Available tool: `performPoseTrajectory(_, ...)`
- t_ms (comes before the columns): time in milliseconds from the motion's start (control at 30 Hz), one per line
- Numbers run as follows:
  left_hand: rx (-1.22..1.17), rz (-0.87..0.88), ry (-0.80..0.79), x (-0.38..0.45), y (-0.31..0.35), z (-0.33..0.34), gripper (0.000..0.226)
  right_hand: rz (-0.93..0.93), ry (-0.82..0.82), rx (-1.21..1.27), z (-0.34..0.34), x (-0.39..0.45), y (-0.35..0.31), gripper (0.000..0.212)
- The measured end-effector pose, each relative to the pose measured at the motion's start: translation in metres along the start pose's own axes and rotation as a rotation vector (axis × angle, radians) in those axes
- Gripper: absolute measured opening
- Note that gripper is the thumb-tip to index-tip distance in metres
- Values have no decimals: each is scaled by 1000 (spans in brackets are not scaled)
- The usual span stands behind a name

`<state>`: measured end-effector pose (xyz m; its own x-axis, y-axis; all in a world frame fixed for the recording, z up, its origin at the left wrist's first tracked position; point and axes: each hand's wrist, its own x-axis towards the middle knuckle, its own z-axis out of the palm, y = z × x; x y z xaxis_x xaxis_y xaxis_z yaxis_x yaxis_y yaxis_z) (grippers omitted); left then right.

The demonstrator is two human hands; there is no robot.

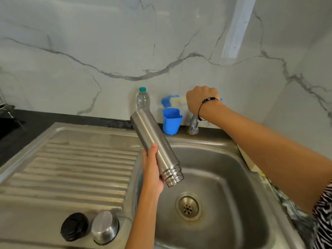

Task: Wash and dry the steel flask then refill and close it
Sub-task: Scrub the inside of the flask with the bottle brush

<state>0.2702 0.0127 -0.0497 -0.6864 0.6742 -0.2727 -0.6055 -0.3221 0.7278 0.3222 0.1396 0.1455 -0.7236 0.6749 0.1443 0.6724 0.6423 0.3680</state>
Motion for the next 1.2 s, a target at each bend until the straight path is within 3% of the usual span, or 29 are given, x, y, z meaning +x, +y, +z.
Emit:
performPoseTrajectory(333,-19,-8,23,0,2,-6,38,112,37,160,13,-48,7,29)
performPoseTrajectory(500,-46,13,-40,-6,9,-5,44,154,59,259,30,-82,4,40)
performPoseTrajectory(600,-137,-32,-120,-6,11,-10,59,201,59,466,52,-103,6,37)
performPoseTrajectory(700,-200,-171,-151,-11,18,-13,62,269,105,836,85,-128,5,21)
performPoseTrajectory(833,-218,-246,-290,-13,23,-20,78,368,115,1163,119,-155,6,31)
performPoseTrajectory(933,-246,-244,-350,-11,22,-22,75,283,111,1303,135,-158,14,28)
performPoseTrajectory(1100,-182,-196,-402,-10,23,-22,70,58,-60,1567,145,-146,29,17)
performPoseTrajectory(1200,-187,-187,-409,-11,22,-20,68,14,-89,1566,146,-137,34,30)
